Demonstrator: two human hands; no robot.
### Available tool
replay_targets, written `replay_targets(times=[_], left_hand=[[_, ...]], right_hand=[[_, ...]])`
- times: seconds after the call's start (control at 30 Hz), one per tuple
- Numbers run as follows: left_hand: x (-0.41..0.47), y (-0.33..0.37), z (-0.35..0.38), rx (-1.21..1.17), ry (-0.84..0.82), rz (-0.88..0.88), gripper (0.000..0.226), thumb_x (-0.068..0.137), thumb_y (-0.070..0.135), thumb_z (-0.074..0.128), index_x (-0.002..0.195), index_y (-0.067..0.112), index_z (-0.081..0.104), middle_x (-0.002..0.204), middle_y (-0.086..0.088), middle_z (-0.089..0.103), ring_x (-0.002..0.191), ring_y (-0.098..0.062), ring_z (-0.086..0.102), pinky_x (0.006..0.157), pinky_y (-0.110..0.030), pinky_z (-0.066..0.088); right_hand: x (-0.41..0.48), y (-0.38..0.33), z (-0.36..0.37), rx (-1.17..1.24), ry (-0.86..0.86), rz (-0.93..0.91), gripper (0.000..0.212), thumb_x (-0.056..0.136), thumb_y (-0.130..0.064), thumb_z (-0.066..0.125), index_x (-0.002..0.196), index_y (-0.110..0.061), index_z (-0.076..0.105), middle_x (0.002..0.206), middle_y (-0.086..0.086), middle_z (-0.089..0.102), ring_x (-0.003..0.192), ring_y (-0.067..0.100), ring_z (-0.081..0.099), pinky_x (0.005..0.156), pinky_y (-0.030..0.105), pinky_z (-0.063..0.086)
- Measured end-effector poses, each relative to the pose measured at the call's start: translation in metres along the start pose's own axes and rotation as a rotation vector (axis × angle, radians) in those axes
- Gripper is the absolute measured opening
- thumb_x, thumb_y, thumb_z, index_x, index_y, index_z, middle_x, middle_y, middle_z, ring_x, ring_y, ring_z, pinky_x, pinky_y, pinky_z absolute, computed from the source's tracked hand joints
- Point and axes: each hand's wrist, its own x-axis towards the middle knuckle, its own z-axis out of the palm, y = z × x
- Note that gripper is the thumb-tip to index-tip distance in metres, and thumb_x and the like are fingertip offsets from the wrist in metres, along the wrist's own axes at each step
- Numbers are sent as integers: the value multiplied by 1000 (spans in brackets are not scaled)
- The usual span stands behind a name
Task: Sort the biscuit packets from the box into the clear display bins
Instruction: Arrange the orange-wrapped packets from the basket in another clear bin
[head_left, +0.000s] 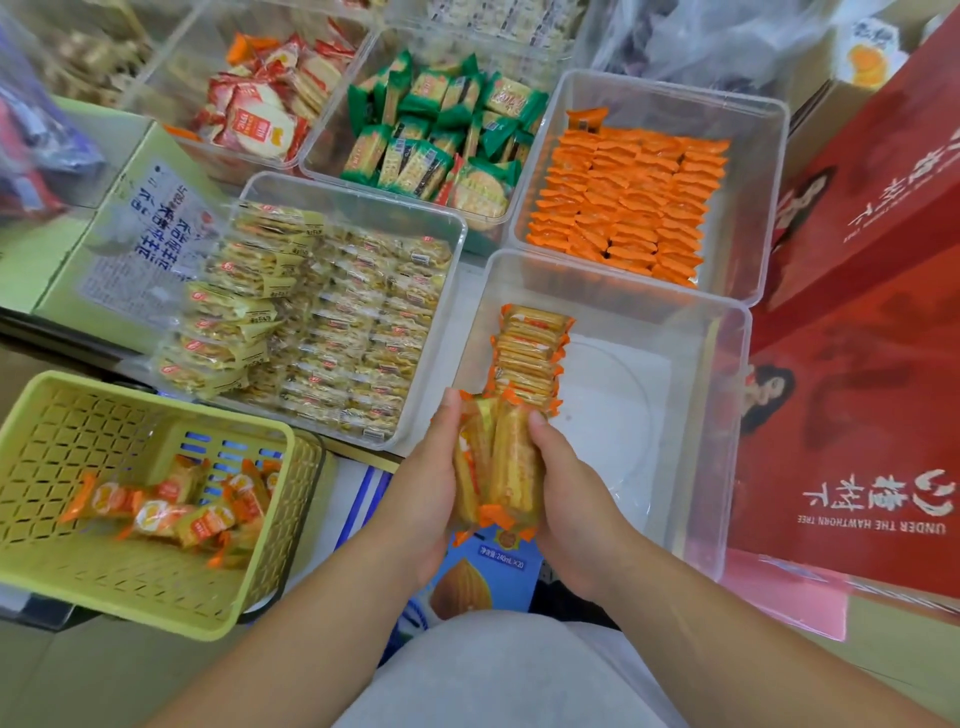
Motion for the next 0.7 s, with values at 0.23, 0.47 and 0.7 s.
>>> replay_targets(times=[0.23, 0.47, 0.7], left_hand=[[10, 6, 8, 129, 109, 97, 82, 80, 84, 41, 130, 25, 67, 121, -3, 75, 112, -21, 73, 103, -51, 53], [17, 2, -5, 998, 365, 461, 83, 75, 81, 42, 141, 31, 51, 139, 10, 50, 120, -8, 50, 101, -37, 45], [26, -22, -28, 1453, 334, 417, 124, 75, 82, 63, 164, 15, 8, 170, -4, 17, 154, -27, 17, 124, -44, 17]], right_hand=[[-1, -6, 0, 21, -162, -38, 50, 86, -51, 55, 130, -28, 63, 123, -1, 73, 113, 16, 70, 80, 29, 61], [21, -32, -48, -296, 123, -255, 43, 94, -55, 59, 122, -24, 66, 109, 4, 77, 92, 15, 75, 66, 26, 59], [63, -15, -133, -1459, 478, -231, 65, 83, -63, 68, 129, -21, 49, 119, 9, 56, 108, 31, 60, 89, 44, 52]])
